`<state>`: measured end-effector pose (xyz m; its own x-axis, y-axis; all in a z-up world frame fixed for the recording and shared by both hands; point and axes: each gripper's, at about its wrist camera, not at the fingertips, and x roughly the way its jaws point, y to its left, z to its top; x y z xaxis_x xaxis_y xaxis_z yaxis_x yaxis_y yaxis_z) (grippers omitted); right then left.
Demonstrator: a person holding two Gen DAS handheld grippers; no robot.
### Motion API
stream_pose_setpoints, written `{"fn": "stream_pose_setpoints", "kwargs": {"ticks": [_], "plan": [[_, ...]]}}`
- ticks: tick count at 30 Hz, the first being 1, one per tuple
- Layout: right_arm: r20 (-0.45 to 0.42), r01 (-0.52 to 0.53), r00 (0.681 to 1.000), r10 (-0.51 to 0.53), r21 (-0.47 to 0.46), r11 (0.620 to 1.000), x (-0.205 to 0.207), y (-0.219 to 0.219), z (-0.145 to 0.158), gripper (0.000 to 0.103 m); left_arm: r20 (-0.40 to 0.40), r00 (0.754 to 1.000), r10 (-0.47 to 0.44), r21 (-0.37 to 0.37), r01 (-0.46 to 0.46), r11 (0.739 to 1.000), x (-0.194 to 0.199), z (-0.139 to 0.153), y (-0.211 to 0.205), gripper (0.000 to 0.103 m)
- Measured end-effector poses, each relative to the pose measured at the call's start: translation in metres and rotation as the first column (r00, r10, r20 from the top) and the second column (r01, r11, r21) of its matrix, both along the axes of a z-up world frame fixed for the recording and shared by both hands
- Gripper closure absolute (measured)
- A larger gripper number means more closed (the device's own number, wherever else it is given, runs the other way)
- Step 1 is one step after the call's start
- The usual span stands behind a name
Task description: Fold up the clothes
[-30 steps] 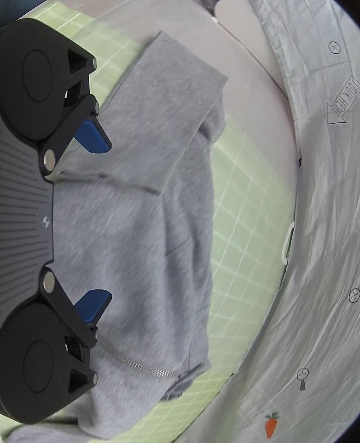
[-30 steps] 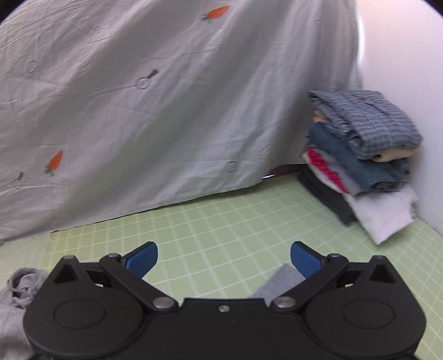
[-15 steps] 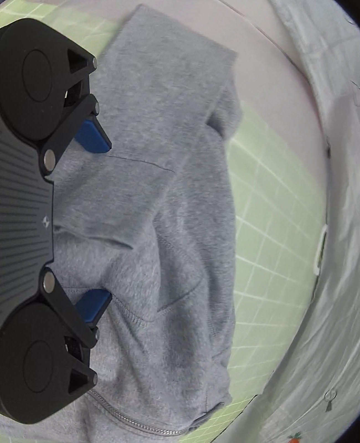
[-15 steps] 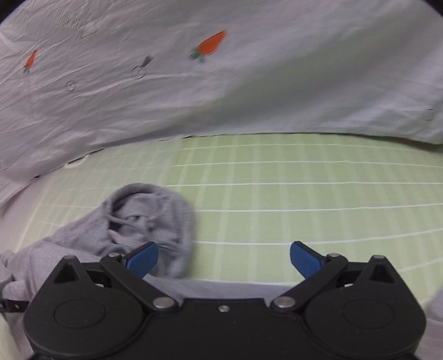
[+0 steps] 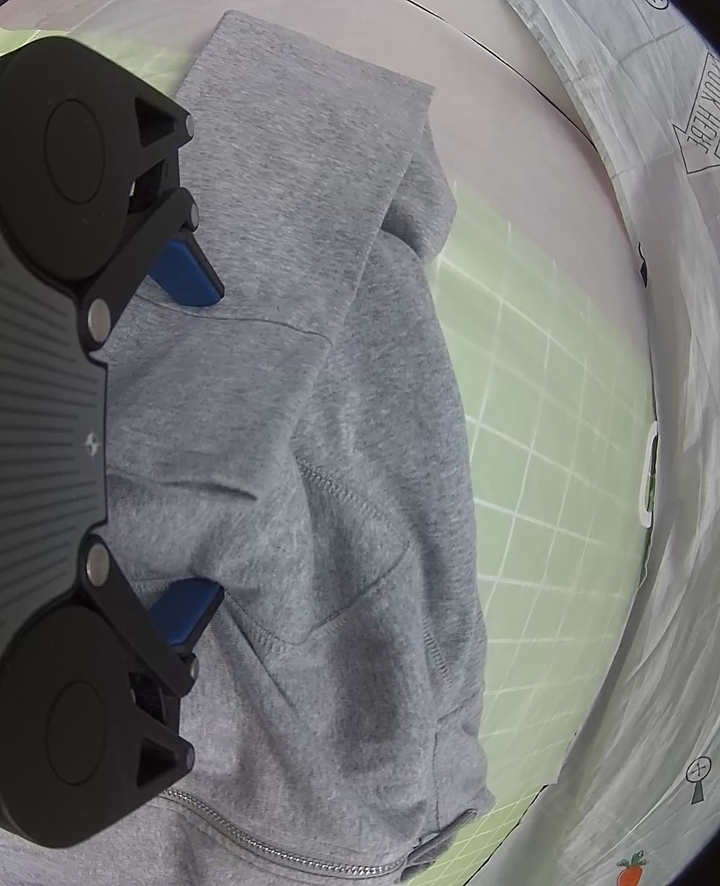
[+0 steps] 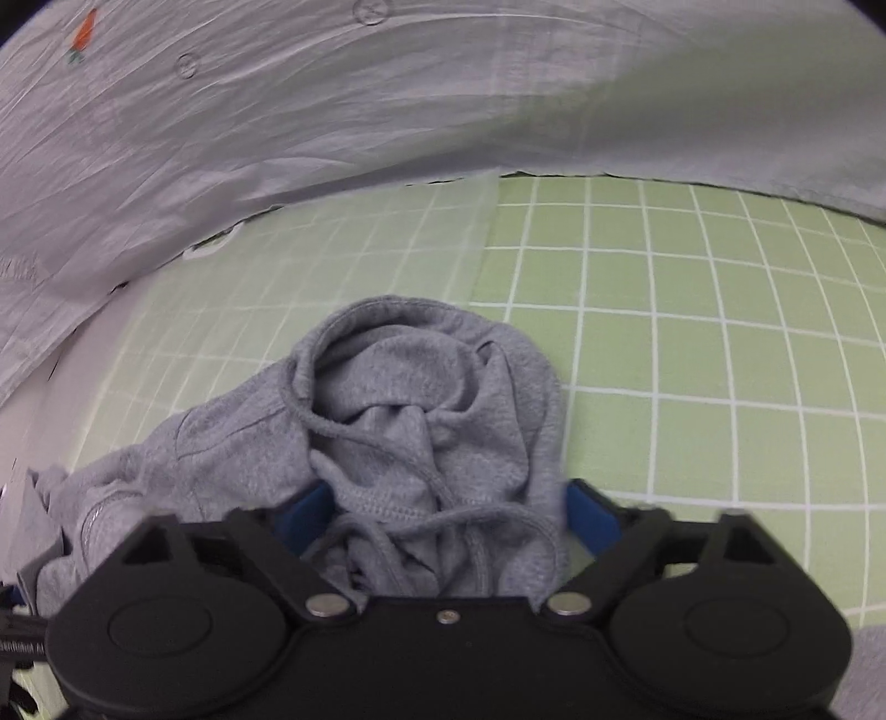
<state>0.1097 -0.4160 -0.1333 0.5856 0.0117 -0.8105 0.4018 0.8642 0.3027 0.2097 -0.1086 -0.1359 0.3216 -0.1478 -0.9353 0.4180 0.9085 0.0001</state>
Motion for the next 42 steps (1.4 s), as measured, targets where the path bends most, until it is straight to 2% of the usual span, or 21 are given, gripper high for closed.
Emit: {"fn": "stream_pose_setpoints", "kwargs": {"ticks": [1, 2, 4, 7, 11, 14, 17, 20, 21, 23, 25, 26, 27, 28, 29, 30, 32, 35, 39, 42], "plan": [[0.006, -0.030, 1.000, 0.030, 0.006, 1.000, 0.000, 0.001, 0.002, 0.063, -0.008, 1.000, -0.001, 0.003, 0.001, 1.000, 0.001, 0.000, 0.000, 0.000], [0.017, -0.050, 0.999, 0.050, 0.010, 0.999, 0.000, 0.002, 0.004, 0.068, -0.016, 1.000, -0.002, 0.007, 0.003, 1.000, 0.003, 0.000, -0.001, 0.000], [0.026, -0.091, 0.995, 0.092, -0.048, 0.995, -0.002, 0.010, 0.008, 0.078, -0.041, 0.999, -0.009, 0.015, 0.009, 1.000, 0.007, 0.000, -0.002, 0.000], [0.046, -0.139, 0.988, 0.149, -0.174, 0.975, -0.006, 0.022, 0.021, 0.083, -0.082, 0.996, -0.018, 0.022, 0.020, 1.000, 0.015, -0.001, -0.001, 0.000], [0.102, -0.122, 0.981, 0.163, -0.324, 0.938, -0.010, 0.021, 0.050, 0.084, -0.105, 0.993, -0.045, 0.021, 0.047, 0.999, 0.022, -0.002, -0.001, 0.000], [0.142, -0.108, 0.970, 0.197, -0.473, 0.875, 0.001, 0.010, 0.081, 0.085, -0.109, 0.992, -0.069, 0.022, 0.072, 0.997, 0.024, -0.003, -0.002, 0.000], [0.208, -0.054, 0.952, 0.226, -0.610, 0.790, 0.017, -0.003, 0.119, 0.085, -0.106, 0.993, -0.061, 0.008, 0.062, 0.998, 0.025, -0.003, 0.001, 0.000], [0.266, 0.007, 0.931, 0.251, -0.699, 0.715, 0.042, -0.015, 0.151, 0.085, -0.093, 0.995, -0.020, -0.039, 0.016, 0.999, 0.024, -0.002, 0.006, 0.000], [0.280, 0.023, 0.925, 0.256, -0.714, 0.700, 0.050, -0.018, 0.157, 0.084, -0.089, 0.996, -0.002, -0.056, -0.003, 0.998, 0.024, -0.002, 0.007, 0.000], [0.258, 0.008, 0.934, 0.246, -0.705, 0.709, 0.068, -0.022, 0.149, 0.078, -0.082, 0.997, 0.015, -0.056, -0.020, 0.998, 0.024, -0.003, 0.009, 0.000], [0.182, -0.041, 0.959, 0.217, -0.670, 0.742, 0.078, -0.022, 0.127, 0.057, -0.069, 0.998, 0.014, -0.039, -0.017, 0.999, 0.020, -0.004, 0.011, 0.000], [0.149, -0.057, 0.969, 0.199, -0.648, 0.759, 0.080, -0.021, 0.115, 0.056, -0.062, 0.998, 0.016, -0.033, -0.018, 0.999, 0.018, -0.003, 0.013, 0.000], [0.140, -0.058, 0.974, 0.181, -0.615, 0.787, 0.077, -0.021, 0.105, 0.047, -0.054, 0.998, 0.026, -0.046, -0.029, 0.999, 0.015, -0.002, 0.017, 0.000], [0.167, -0.031, 0.975, 0.148, -0.556, 0.831, 0.065, -0.020, 0.097, 0.022, -0.051, 0.998, 0.044, -0.069, -0.047, 0.997, 0.011, 0.000, 0.023, 0.000], [0.190, 0.010, 0.977, 0.093, -0.483, 0.876, 0.048, -0.021, 0.089, 0.008, -0.048, 0.997, 0.062, -0.093, -0.066, 0.993, 0.008, 0.002, 0.029, 0.000], [0.198, 0.054, 0.980, 0.033, -0.417, 0.907, 0.027, -0.021, 0.079, 0.000, -0.055, 0.995, 0.080, -0.124, -0.086, 0.989, 0.004, 0.003, 0.031, 0.000], [0.180, 0.103, 0.983, -0.043, -0.339, 0.935, -0.016, -0.024, 0.061, 0.000, -0.074, 0.991, 0.109, -0.176, -0.120, 0.977, -0.004, 0.005, 0.036, 0.000], [0.130, 0.162, 0.983, -0.127, -0.317, 0.934, -0.089, -0.022, 0.038, 0.000, -0.099, 0.986, 0.132, -0.219, -0.151, 0.964, -0.018, 0.008, 0.050, 0.000], [0.090, 0.227, 0.973, -0.211, -0.248, 0.942, -0.178, 0.000, 0.016, 0.000, -0.052, 0.992, 0.116, -0.230, -0.125, 0.965, -0.049, 0.018, 0.057, 0.000], [0.064, 0.228, 0.974, -0.219, -0.222, 0.948, -0.220, 0.026, 0.004, 0.000, -0.039, 0.994, 0.098, -0.244, -0.105, 0.964, -0.069, 0.019, 0.064, 0.000]]}}
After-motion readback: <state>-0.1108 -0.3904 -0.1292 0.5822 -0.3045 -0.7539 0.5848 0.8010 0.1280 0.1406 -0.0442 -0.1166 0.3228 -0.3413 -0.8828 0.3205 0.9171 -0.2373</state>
